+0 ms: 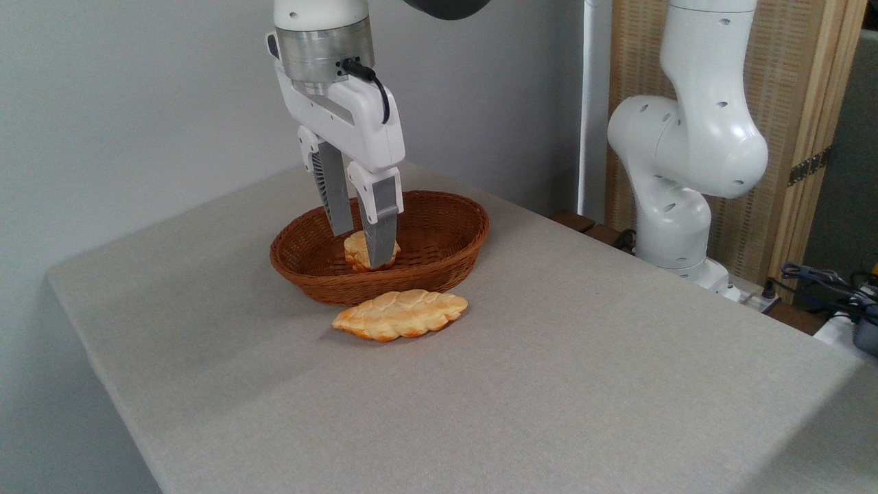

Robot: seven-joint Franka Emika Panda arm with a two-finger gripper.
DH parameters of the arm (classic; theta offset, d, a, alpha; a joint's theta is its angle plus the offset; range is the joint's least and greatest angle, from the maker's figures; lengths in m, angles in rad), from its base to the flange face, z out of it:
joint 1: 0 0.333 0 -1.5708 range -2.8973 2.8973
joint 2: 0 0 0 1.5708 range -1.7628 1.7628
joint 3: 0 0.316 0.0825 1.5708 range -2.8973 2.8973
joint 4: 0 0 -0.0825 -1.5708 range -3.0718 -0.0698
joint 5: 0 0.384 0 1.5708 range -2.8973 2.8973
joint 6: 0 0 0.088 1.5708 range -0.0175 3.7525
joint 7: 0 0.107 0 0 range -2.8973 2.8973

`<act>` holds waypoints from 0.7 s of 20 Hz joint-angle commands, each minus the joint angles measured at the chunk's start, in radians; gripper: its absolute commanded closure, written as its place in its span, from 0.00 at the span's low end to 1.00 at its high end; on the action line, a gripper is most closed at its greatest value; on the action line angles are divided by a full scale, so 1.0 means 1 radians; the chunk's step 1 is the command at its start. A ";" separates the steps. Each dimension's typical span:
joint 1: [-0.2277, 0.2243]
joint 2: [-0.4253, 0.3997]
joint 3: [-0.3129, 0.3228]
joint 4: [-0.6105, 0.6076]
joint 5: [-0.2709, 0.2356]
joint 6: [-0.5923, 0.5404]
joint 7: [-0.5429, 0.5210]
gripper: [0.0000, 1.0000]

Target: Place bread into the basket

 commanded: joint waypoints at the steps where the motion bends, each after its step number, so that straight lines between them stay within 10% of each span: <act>1: 0.000 0.009 0.014 0.016 -0.013 -0.055 0.009 0.00; 14: 0.000 0.007 0.025 0.017 -0.013 -0.054 0.008 0.00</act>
